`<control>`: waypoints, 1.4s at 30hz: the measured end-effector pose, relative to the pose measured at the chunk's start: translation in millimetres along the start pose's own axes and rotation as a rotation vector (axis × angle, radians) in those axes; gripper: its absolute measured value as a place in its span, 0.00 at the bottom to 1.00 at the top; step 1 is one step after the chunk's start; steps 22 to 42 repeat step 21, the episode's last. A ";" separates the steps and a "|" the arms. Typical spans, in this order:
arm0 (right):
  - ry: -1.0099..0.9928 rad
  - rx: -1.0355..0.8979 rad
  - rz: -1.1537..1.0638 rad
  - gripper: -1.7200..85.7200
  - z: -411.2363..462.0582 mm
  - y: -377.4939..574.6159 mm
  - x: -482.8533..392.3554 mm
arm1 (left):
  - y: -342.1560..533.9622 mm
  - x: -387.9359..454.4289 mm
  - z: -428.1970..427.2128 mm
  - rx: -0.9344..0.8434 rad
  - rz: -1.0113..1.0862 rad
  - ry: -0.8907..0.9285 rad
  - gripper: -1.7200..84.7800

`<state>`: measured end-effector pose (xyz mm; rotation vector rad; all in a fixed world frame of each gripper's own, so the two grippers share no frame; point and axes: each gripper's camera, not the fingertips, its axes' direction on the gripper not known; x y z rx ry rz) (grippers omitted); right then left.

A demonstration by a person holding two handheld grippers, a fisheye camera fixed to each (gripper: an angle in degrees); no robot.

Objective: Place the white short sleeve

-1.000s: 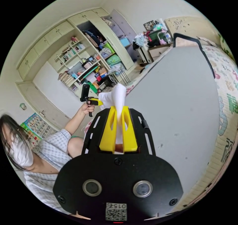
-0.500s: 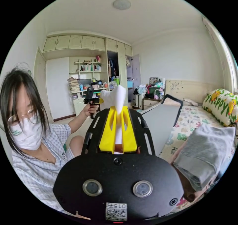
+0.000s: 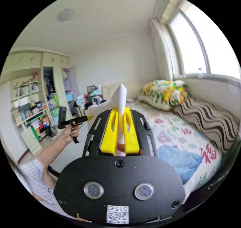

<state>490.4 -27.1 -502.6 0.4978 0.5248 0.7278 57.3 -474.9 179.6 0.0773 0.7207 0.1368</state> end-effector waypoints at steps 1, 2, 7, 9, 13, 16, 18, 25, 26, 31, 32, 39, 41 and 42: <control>0.039 -0.054 0.023 0.08 16.5 3.0 12.0 | 2.7 -4.4 12.0 -0.029 -0.008 -0.021 0.02; 0.117 -0.102 0.045 0.08 39.2 14.2 32.6 | 8.8 -13.1 26.8 -0.064 -0.012 -0.041 0.02; -0.077 0.091 -0.025 0.11 7.9 84.5 97.0 | 32.8 -19.2 -8.2 -0.041 0.091 0.048 0.03; -0.111 0.133 -0.061 0.11 -32.3 124.8 124.2 | 58.6 16.5 -46.4 0.002 0.235 0.146 0.03; 0.213 0.036 -0.091 0.11 -74.0 184.3 156.7 | 107.9 118.6 -76.9 -0.047 0.538 0.248 0.04; 0.403 -0.018 -0.015 0.12 -89.9 232.9 188.8 | 147.4 209.2 -56.4 -0.162 0.721 0.314 0.05; 0.362 -0.023 0.061 0.13 -92.9 261.5 217.0 | 177.6 265.3 -6.2 -0.304 0.757 0.369 0.07; 0.326 -0.048 0.139 0.17 -84.7 273.3 251.1 | 213.5 311.1 73.8 -0.412 0.724 0.354 0.10; 0.326 -0.048 0.139 0.17 -84.7 273.3 251.1 | 213.5 311.1 73.8 -0.412 0.724 0.354 0.10; 0.326 -0.048 0.139 0.17 -84.7 273.3 251.1 | 213.5 311.1 73.8 -0.412 0.724 0.354 0.10; 0.326 -0.048 0.139 0.17 -84.7 273.3 251.1 | 213.5 311.1 73.8 -0.412 0.724 0.354 0.10; 0.326 -0.048 0.139 0.17 -84.7 273.3 251.1 | 213.5 311.1 73.8 -0.412 0.724 0.354 0.10; 0.326 -0.048 0.139 0.17 -84.7 273.3 251.1 | 213.5 311.1 73.8 -0.412 0.724 0.354 0.10; 0.326 -0.048 0.139 0.17 -84.7 273.3 251.1 | 213.5 311.1 73.8 -0.412 0.724 0.354 0.10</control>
